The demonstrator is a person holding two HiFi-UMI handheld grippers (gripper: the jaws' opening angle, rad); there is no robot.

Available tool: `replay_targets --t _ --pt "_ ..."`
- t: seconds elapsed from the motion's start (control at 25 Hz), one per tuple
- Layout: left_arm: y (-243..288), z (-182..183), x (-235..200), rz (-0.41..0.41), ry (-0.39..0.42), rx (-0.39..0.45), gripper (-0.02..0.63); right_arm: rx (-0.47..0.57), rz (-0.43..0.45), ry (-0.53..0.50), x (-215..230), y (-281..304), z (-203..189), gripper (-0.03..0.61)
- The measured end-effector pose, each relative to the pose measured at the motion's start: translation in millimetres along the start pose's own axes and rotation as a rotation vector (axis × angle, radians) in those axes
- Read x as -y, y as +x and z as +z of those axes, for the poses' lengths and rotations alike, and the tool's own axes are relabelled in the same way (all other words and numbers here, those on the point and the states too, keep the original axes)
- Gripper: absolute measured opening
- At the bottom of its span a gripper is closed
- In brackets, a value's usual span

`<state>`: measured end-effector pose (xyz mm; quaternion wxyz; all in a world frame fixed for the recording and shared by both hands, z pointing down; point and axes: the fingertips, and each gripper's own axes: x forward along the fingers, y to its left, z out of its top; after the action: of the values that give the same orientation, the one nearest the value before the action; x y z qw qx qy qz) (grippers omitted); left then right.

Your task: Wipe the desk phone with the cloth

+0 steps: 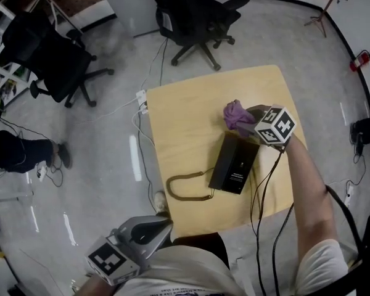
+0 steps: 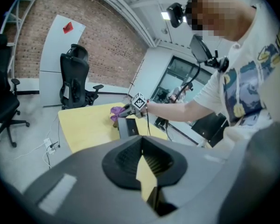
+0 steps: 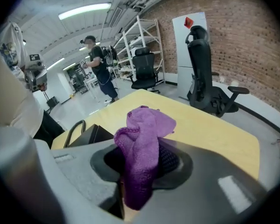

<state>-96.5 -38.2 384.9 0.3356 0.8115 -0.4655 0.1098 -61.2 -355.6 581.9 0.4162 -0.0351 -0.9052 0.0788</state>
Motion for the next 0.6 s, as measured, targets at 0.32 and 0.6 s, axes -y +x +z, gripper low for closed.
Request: replay_targets --t 0.32,0.6 --pt "11.6 4.0 4.5 -0.049 0.025 -0.013 0.003 0.170 0.044 0.069 -19.7 -61.9 11.3 0.124" --pt "19.1 6.7 10.0 -0.084 0.046 -0.031 0.003 0.129 0.074 0.104 -32.5 -56.1 -16.9 0.124"
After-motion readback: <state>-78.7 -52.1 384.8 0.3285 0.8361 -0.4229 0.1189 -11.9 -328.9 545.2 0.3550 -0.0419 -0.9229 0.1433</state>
